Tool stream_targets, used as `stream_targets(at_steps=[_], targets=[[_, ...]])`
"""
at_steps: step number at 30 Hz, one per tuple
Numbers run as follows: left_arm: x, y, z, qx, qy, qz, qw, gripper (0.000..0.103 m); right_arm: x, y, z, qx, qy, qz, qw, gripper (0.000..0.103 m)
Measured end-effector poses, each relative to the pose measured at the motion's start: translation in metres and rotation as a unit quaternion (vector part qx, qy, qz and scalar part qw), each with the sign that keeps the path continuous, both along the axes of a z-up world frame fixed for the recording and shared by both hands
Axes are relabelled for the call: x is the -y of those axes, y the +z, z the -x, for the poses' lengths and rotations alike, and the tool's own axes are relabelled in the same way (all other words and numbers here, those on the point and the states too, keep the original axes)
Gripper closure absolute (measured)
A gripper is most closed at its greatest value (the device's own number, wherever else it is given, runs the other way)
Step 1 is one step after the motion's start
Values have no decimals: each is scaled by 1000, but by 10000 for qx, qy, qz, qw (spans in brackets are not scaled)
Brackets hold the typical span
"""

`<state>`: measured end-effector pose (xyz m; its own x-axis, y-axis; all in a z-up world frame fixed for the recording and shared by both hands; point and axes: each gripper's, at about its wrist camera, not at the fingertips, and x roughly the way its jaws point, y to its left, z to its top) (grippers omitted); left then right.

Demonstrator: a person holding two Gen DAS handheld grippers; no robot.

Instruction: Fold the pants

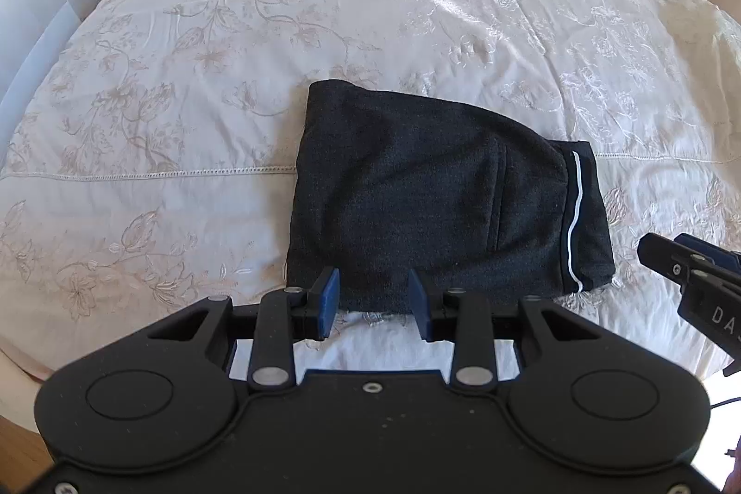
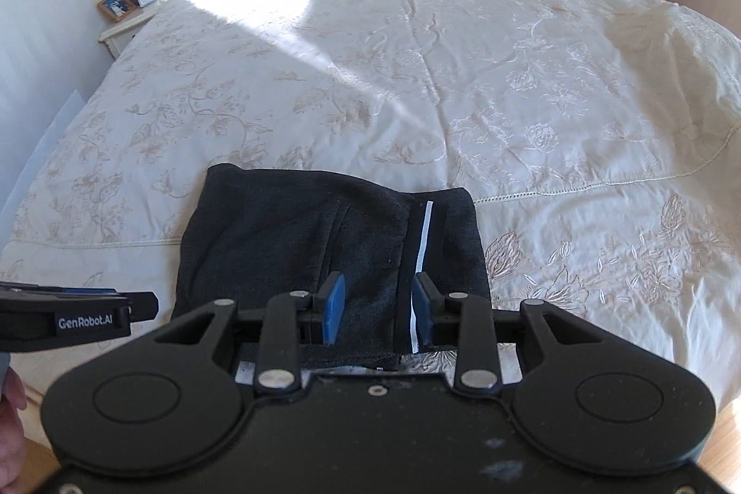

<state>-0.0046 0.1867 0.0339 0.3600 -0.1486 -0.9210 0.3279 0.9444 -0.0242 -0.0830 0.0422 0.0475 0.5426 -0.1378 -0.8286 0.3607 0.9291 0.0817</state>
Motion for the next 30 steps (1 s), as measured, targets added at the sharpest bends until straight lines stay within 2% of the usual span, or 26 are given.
stream_targets(at_steps=[8,14,18,23,27,30], targets=[[-15,-19,-8,89,213,-37,9997,59,21,-32,6,-174,136,-157,9996,67],[-25,-57,-48,126,236,-108,9996,59,50,-68,-14,-473,-19,-223,9986,66],[-21,-85,-79,-40,79,-70,9999,59,72,-93,-37,-724,-127,-118,9972,66],[-14,-118,-108,-194,-109,-129,9997,58,100,-123,-63,-970,-361,-284,9942,65],[-13,-140,-122,-385,-178,-99,9991,51,116,-148,-83,-1200,-385,-206,9918,65],[-18,-143,-124,-374,-193,-5,9991,47,125,-161,-91,-1273,-292,-423,9905,64]])
